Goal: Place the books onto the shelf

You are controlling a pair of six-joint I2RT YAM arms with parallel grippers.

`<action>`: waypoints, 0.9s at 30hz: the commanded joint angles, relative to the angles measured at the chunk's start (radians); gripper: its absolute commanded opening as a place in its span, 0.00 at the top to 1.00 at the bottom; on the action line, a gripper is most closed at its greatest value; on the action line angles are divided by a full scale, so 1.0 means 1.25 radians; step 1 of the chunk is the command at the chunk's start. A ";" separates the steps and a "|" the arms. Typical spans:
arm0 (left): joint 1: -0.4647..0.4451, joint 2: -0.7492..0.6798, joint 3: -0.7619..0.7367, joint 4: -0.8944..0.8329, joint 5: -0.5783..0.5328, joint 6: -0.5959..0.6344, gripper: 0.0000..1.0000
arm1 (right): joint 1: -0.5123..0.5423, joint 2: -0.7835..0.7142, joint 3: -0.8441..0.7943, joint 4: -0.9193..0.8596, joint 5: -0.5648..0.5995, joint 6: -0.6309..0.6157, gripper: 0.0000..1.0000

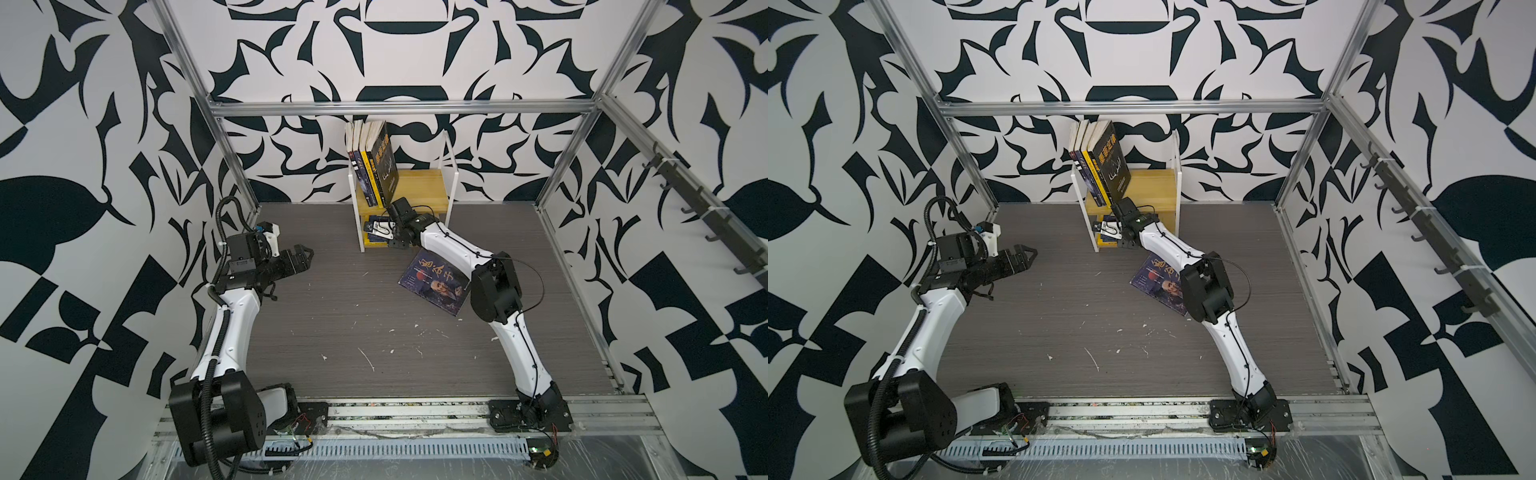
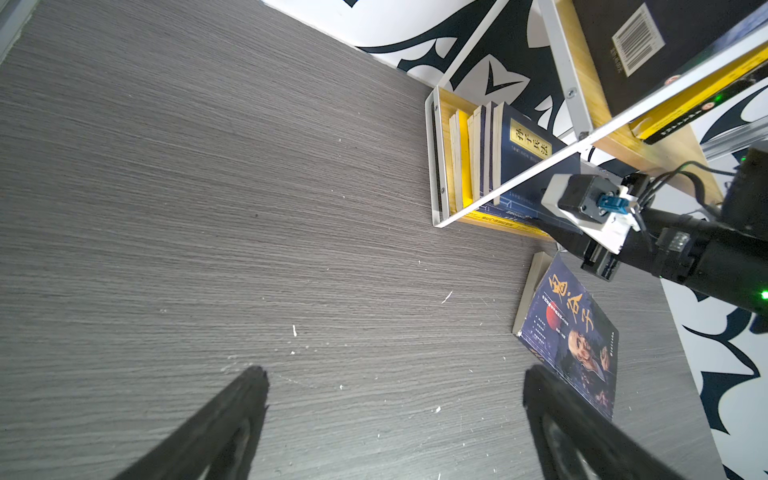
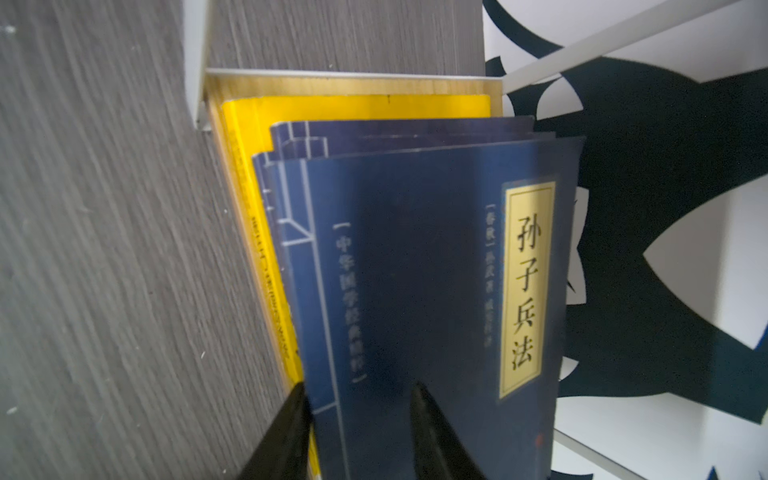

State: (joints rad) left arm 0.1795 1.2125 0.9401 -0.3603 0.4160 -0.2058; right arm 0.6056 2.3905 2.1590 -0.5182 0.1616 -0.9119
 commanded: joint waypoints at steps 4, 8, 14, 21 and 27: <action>0.004 -0.009 -0.007 0.008 0.013 -0.003 0.01 | -0.001 -0.024 0.042 0.034 0.006 0.013 0.65; 0.005 -0.009 -0.008 0.008 0.017 -0.002 0.00 | -0.001 -0.062 0.041 0.003 -0.019 0.049 0.51; 0.004 -0.016 -0.019 0.017 0.076 0.030 0.00 | 0.001 -0.254 -0.161 0.040 -0.097 0.245 0.27; -0.005 -0.011 -0.052 0.041 0.188 0.073 0.00 | -0.009 -0.463 -0.485 0.095 -0.069 0.547 0.21; -0.015 -0.006 -0.069 0.039 0.212 0.111 0.00 | -0.134 -0.555 -0.719 0.181 -0.125 0.775 0.21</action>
State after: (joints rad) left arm 0.1650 1.2110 0.8673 -0.3183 0.6300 -0.1089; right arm 0.5278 1.7069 1.3632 -0.3500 0.0471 -0.1604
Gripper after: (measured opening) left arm 0.997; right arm 0.792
